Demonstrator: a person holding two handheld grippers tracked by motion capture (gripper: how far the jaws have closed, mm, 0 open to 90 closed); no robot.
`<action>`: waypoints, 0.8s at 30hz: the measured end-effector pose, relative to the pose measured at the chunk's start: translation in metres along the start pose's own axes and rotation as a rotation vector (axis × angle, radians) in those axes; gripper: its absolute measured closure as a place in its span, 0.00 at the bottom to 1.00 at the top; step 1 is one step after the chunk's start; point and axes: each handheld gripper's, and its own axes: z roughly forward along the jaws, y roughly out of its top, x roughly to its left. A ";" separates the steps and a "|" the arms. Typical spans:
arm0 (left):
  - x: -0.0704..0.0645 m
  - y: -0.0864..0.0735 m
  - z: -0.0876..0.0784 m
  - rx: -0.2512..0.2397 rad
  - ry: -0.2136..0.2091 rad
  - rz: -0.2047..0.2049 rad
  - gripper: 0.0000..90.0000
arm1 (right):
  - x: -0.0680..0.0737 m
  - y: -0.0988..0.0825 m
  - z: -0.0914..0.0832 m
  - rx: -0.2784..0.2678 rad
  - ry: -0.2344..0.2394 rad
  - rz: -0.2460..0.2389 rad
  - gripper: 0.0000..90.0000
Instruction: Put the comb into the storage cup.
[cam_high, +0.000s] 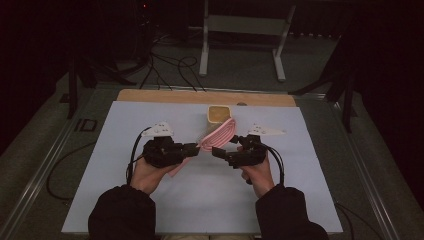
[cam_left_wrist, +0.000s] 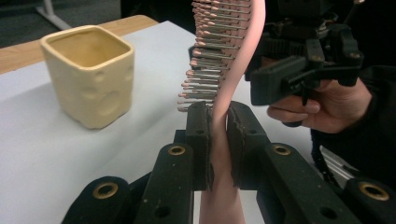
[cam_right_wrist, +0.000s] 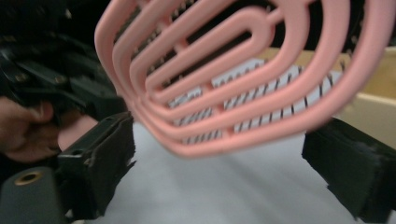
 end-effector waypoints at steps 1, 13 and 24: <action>0.000 0.000 0.001 -0.002 -0.008 0.001 0.89 | 0.000 0.000 0.000 -0.015 0.012 0.007 0.12; 0.002 -0.011 0.018 0.030 -0.096 -0.033 0.89 | -0.001 0.008 -0.008 -0.125 0.129 0.063 0.20; 0.007 -0.018 0.025 0.026 -0.234 -0.048 0.89 | 0.000 0.013 -0.015 -0.144 0.214 0.038 0.37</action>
